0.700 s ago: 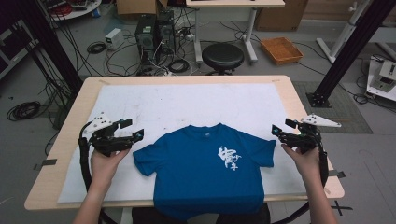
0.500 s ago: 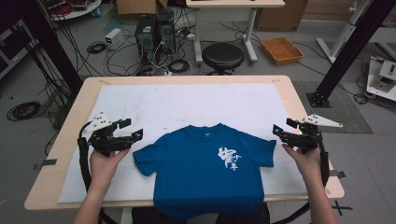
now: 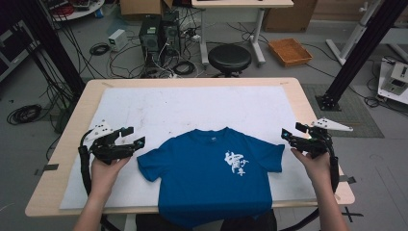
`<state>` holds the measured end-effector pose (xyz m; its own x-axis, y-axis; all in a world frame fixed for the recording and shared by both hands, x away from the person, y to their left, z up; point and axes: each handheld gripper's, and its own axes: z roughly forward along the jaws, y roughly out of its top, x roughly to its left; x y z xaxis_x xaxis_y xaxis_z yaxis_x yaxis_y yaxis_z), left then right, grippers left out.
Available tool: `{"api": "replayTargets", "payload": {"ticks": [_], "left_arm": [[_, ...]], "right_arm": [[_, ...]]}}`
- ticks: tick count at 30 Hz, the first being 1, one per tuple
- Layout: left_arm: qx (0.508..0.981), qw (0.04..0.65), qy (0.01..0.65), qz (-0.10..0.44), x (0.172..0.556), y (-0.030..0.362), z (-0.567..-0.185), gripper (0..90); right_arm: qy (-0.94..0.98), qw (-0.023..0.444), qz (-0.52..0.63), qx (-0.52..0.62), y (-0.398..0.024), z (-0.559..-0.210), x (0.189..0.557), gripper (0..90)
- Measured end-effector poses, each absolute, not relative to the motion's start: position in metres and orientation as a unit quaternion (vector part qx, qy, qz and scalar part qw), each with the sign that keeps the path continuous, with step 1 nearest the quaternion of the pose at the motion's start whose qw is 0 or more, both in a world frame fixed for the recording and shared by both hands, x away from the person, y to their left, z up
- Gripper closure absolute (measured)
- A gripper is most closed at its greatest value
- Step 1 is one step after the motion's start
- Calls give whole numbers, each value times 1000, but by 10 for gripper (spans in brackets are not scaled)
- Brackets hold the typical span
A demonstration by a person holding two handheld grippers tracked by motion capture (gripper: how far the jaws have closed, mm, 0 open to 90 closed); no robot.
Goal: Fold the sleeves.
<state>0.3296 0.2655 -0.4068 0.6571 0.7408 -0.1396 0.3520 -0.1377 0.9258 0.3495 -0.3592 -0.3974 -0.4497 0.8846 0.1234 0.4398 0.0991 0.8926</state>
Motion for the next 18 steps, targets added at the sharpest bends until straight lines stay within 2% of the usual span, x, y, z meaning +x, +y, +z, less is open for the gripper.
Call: {"api": "replayTargets", "payload": {"ticks": [6, 13, 16, 18], "left_arm": [[743, 525, 385, 156, 331, 269, -418, 393], [759, 488, 409, 138, 328, 275, -432, 594], [755, 478, 434, 116, 326, 279, -436, 650], [750, 475, 449, 101, 326, 282, -439, 651]], "right_arm": [[703, 231, 476, 475, -360, -399, 350, 285], [703, 231, 472, 480, -361, -401, 350, 285], [702, 232, 472, 480, -361, -401, 350, 286], [703, 233, 471, 480, -361, -401, 350, 287]]}}
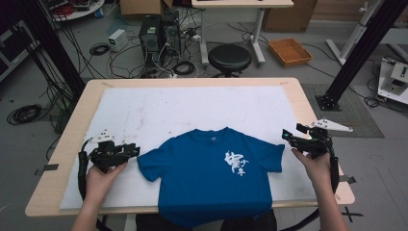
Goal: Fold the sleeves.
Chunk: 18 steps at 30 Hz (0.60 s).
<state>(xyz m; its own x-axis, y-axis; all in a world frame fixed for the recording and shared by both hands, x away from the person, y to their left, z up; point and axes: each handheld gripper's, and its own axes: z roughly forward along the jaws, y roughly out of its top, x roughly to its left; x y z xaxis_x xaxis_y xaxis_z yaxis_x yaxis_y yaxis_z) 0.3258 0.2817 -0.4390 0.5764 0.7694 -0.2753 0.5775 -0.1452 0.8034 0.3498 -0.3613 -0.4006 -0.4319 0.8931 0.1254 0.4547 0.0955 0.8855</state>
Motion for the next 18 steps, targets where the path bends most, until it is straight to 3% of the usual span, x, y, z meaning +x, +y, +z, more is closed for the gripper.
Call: {"api": "replayTargets", "payload": {"ticks": [13, 18], "left_arm": [[776, 430, 453, 92, 324, 274, -449, 717], [783, 421, 448, 95, 324, 272, -450, 875]], "right_arm": [[703, 234, 470, 480, -361, -401, 350, 289], [704, 236, 469, 478, -360, -401, 350, 301]]}}
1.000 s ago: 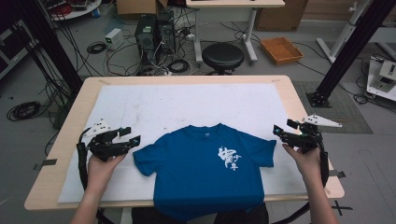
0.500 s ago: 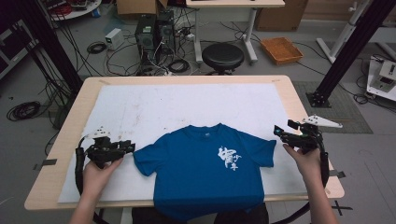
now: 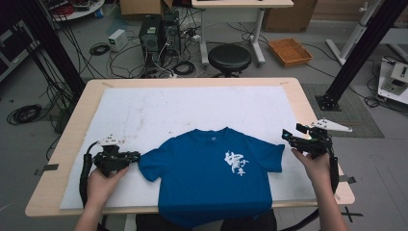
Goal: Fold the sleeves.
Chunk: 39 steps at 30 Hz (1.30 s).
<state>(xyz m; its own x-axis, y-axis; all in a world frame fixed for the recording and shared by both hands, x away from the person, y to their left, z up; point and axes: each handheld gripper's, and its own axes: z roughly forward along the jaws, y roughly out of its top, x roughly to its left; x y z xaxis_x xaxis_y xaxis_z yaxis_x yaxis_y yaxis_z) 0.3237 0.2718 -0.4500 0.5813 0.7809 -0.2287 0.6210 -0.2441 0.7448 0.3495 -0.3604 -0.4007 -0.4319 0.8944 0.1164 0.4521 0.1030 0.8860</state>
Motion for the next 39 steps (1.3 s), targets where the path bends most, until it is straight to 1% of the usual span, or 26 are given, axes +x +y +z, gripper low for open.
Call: {"api": "replayTargets", "payload": {"ticks": [3, 4, 5, 7, 9, 10, 12, 16, 17, 22, 23, 25, 26, 27, 28, 33, 34, 35, 36, 37, 38, 39], "left_arm": [[778, 429, 449, 93, 323, 272, -449, 884], [769, 443, 455, 77, 323, 273, -445, 885], [769, 443, 455, 77, 323, 273, -445, 886], [748, 473, 464, 43, 322, 270, -434, 887], [745, 482, 459, 37, 322, 267, -428, 887], [746, 496, 443, 33, 320, 256, -416, 887], [752, 505, 423, 34, 318, 241, -404, 887], [755, 523, 395, 19, 319, 208, -390, 887], [755, 523, 395, 19, 319, 208, -390, 887], [751, 538, 383, -11, 325, 167, -388, 887], [755, 535, 379, -17, 329, 152, -389, 887], [757, 533, 378, -18, 331, 145, -390, 887], [761, 529, 375, -25, 336, 132, -393, 887], [761, 529, 375, -25, 336, 132, -393, 887], [764, 523, 377, -28, 340, 121, -398, 887], [773, 511, 375, -25, 352, 104, -412, 885], [772, 516, 371, -19, 353, 103, -413, 879], [772, 516, 371, -19, 353, 103, -413, 836], [770, 522, 367, -9, 353, 103, -412, 768], [769, 525, 365, 2, 353, 104, -411, 768], [765, 535, 359, 21, 351, 109, -407, 722], [765, 535, 359, 21, 351, 109, -407, 691]], "right_arm": [[704, 235, 469, 480, -361, -401, 349, 302], [703, 236, 469, 480, -361, -401, 349, 302], [703, 236, 469, 480, -361, -401, 349, 302], [701, 237, 471, 480, -361, -400, 349, 302], [701, 237, 472, 480, -361, -400, 349, 302], [700, 237, 473, 481, -361, -399, 349, 302], [699, 236, 473, 481, -361, -399, 349, 303], [699, 237, 474, 481, -361, -398, 349, 304], [698, 236, 475, 480, -361, -398, 349, 304], [698, 236, 475, 481, -361, -399, 349, 305], [699, 235, 474, 481, -361, -399, 349, 308], [700, 235, 473, 481, -361, -399, 349, 316], [700, 234, 473, 481, -361, -400, 349, 316], [700, 234, 473, 481, -360, -400, 349, 317], [701, 236, 472, 480, -361, -400, 349, 316], [703, 234, 468, 481, -361, -402, 350, 317], [703, 234, 468, 482, -361, -403, 350, 317], [702, 234, 468, 483, -361, -403, 349, 317], [702, 235, 468, 483, -361, -403, 349, 317], [702, 235, 468, 483, -361, -403, 349, 317], [700, 235, 469, 485, -362, -402, 349, 317], [700, 235, 469, 485, -362, -402, 349, 317]]}}
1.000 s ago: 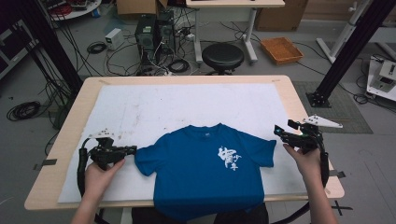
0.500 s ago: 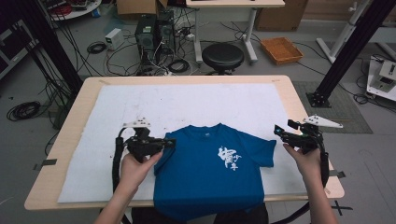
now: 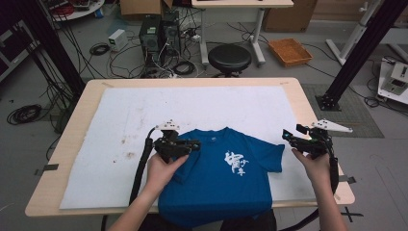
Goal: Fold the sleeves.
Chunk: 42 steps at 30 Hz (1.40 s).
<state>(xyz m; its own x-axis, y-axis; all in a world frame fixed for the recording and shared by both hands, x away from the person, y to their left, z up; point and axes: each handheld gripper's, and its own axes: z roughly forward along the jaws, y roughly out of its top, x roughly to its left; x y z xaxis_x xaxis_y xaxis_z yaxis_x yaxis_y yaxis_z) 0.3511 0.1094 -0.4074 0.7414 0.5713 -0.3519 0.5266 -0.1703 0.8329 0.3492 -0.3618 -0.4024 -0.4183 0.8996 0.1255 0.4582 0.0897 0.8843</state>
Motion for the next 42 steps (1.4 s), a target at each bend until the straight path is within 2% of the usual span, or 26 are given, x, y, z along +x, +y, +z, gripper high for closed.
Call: {"api": "replayTargets", "payload": {"ticks": [3, 5, 6, 7, 12, 14, 21, 24, 31, 32, 42], "left_arm": [[758, 547, 351, 51, 347, 122, -401, 619], [757, 555, 333, 92, 342, 137, -394, 615], [757, 555, 333, 92, 342, 137, -394, 609], [755, 558, 321, 122, 338, 148, -391, 605], [737, 572, 324, 154, 333, 175, -388, 587], [718, 587, 332, 172, 328, 199, -392, 586], [688, 608, 352, 181, 320, 239, -411, 519], [667, 622, 381, 153, 319, 254, -417, 508], [683, 578, 397, 203, 318, 271, -410, 418], [688, 557, 407, 224, 318, 274, -409, 366], [688, 542, 404, 262, 314, 282, -410, 361]], "right_arm": [[698, 236, 466, 490, -361, -402, 350, 311], [702, 243, 459, 488, -359, -401, 349, 300], [702, 243, 459, 488, -359, -401, 349, 300], [703, 247, 459, 484, -358, -400, 347, 298], [710, 244, 456, 479, -356, -399, 347, 298], [711, 235, 460, 477, -357, -401, 347, 302], [707, 230, 467, 479, -362, -404, 347, 322], [706, 228, 466, 481, -363, -404, 347, 322], [701, 241, 454, 494, -363, -403, 347, 273], [701, 237, 451, 499, -363, -404, 347, 259], [705, 221, 446, 504, -367, -408, 350, 235]]}}
